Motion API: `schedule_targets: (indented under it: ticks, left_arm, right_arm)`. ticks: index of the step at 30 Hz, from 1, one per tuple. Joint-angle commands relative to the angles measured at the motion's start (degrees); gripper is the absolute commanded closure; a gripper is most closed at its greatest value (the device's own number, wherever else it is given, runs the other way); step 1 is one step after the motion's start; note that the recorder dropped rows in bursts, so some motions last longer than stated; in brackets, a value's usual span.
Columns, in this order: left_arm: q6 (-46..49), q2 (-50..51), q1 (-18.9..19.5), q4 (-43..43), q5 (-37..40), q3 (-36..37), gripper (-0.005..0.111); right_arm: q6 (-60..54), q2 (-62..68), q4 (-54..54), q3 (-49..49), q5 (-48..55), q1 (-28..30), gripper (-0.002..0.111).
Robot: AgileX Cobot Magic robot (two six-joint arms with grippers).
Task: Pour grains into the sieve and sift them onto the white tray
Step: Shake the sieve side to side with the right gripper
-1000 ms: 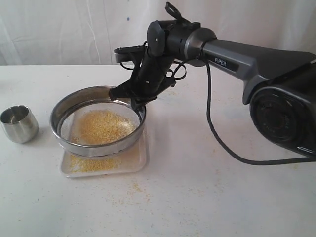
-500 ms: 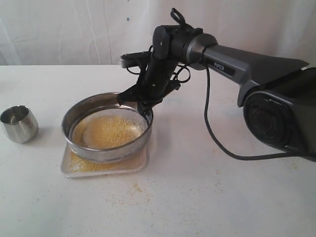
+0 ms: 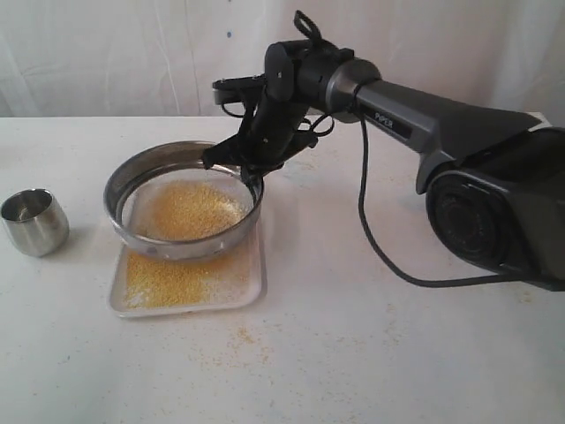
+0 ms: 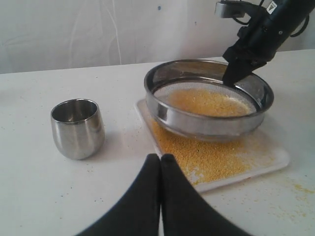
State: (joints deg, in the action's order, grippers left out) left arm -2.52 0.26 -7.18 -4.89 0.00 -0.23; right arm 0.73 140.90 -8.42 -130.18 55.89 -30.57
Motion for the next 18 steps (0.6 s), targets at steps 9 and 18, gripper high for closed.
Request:
schedule_targets:
  ticks: [9,18]
  left_arm:
    - [0.2,-0.3,-0.3,-0.4,0.0,0.2,0.107]
    - [0.2,-0.3,-0.3,-0.4,0.0,0.2,0.107]
  right_arm:
    - [0.4,-0.8,-4.3,-4.4,4.8,1.0,0.108]
    - [2.6,-0.4,-3.5,-4.8,4.2,1.0,0.108]
